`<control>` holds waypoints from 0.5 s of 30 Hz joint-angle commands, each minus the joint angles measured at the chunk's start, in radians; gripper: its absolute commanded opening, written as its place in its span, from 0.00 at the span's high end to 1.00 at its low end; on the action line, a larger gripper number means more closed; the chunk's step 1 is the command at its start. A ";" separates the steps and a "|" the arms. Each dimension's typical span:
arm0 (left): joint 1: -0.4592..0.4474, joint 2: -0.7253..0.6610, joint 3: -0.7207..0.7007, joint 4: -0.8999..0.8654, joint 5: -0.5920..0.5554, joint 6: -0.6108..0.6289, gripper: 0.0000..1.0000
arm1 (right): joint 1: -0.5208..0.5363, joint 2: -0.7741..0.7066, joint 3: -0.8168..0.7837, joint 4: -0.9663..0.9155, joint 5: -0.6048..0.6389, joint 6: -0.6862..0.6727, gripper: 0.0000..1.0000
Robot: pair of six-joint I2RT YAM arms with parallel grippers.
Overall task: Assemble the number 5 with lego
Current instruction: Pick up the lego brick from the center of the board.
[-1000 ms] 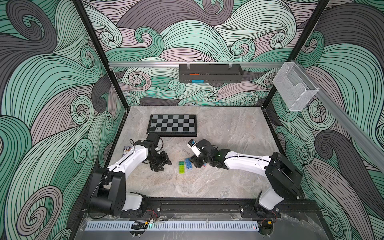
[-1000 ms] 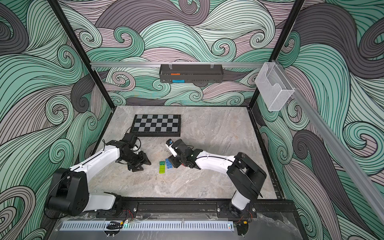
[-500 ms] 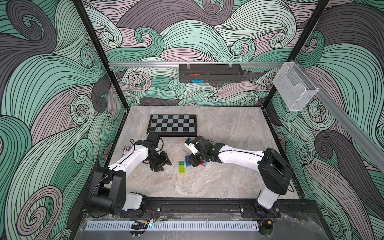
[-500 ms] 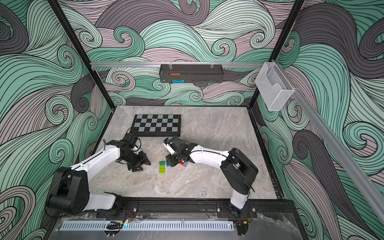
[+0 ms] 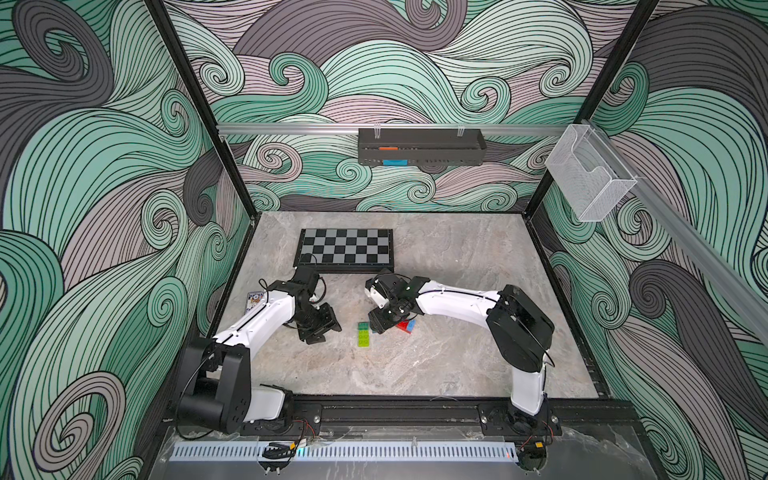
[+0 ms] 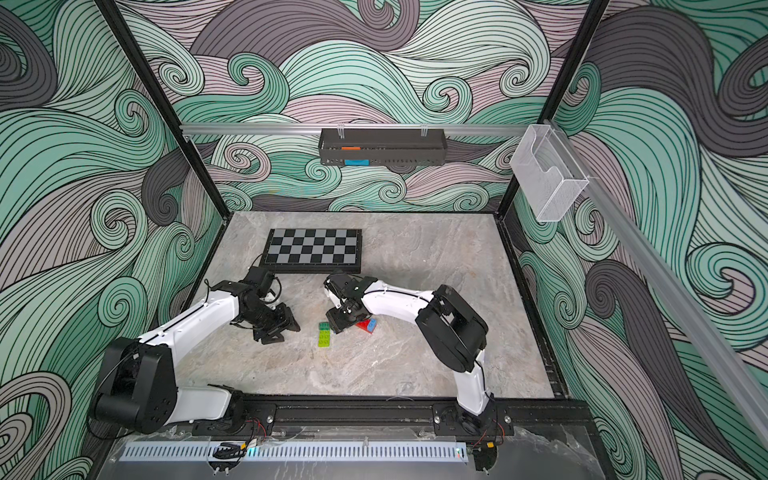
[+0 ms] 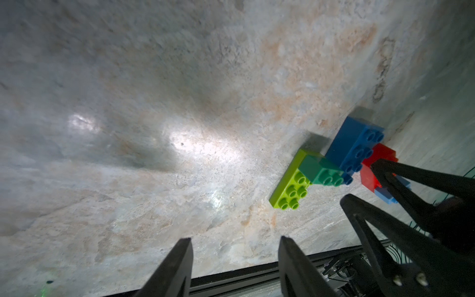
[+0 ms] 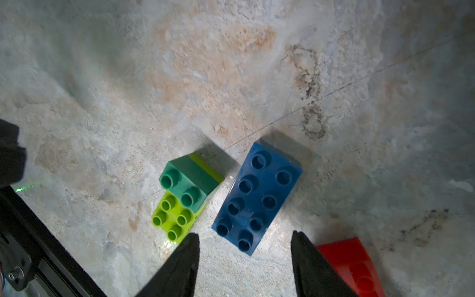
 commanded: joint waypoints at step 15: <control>-0.005 -0.039 -0.007 -0.042 -0.034 0.026 0.42 | -0.014 0.171 0.199 -0.119 0.092 0.028 0.40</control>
